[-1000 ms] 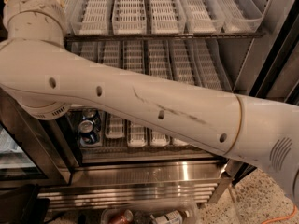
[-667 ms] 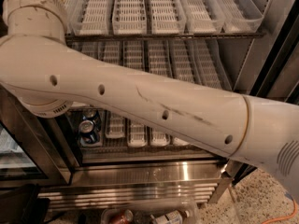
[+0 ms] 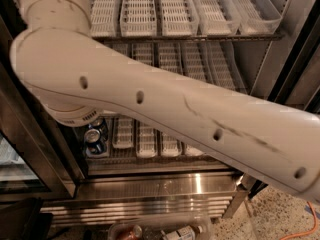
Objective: Pick green can from top shelf of fridge
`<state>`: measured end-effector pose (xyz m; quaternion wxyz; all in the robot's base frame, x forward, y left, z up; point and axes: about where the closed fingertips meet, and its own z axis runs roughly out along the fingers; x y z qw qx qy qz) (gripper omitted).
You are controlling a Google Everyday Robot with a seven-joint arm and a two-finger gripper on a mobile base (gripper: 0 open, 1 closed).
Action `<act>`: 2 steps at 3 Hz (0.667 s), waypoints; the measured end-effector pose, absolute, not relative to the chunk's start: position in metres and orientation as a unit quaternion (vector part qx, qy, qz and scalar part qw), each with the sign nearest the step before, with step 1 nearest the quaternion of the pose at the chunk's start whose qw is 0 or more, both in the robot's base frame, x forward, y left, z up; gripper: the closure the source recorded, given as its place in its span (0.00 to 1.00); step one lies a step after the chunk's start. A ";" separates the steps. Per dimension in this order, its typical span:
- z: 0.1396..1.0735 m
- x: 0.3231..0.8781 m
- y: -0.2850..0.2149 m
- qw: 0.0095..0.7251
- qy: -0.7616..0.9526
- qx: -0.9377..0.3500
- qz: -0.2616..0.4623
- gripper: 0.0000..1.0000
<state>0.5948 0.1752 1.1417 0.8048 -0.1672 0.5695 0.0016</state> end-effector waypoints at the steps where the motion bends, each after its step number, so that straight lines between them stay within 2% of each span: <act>1: 1.145 0.587 0.141 0.786 0.586 -0.199 0.002 1.00; 2: 1.149 0.584 0.103 0.766 0.598 -0.237 -0.014 1.00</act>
Offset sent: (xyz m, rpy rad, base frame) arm -0.0435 -0.0522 -0.0173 -0.2555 0.2150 0.3989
